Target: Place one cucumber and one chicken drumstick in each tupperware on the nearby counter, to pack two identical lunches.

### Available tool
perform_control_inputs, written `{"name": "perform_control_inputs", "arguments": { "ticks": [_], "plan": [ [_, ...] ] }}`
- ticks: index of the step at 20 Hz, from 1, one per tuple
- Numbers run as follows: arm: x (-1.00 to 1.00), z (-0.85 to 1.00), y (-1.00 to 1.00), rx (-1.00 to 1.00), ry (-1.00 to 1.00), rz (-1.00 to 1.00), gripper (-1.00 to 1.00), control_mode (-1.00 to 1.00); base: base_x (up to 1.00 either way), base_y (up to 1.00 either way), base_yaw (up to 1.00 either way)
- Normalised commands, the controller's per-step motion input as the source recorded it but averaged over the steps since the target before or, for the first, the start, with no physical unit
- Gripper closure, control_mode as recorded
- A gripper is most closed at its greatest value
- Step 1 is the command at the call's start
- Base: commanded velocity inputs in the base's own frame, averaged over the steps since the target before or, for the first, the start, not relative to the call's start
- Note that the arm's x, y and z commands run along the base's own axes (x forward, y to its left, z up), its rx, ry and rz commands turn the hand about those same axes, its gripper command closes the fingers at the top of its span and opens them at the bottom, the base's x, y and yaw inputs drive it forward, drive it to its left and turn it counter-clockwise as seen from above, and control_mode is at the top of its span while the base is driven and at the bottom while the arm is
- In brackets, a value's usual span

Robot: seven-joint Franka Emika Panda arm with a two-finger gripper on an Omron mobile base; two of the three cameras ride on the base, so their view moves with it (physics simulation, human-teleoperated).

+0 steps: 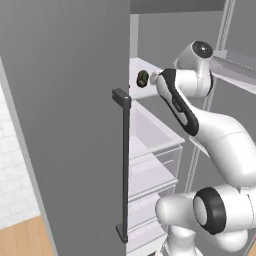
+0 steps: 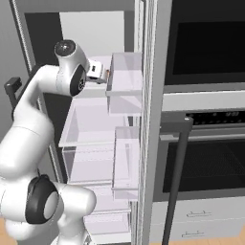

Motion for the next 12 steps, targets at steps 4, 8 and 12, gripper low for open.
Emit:
{"name": "perform_control_inputs", "arguments": {
  "ticks": [4, 8, 12],
  "plan": [
    [0.53, -0.30, 0.00, -0.01, 0.00, 0.00, -1.00, -1.00, 0.00, 0.00, 0.00],
    [0.58, -0.11, -0.01, 0.00, 0.00, 0.00, -1.00, -1.00, 0.00, 0.00, 0.00],
    [0.60, 0.00, -0.06, 0.00, 0.00, 0.00, -1.00, -1.00, 0.00, 0.00, 0.00]
  ]
}}
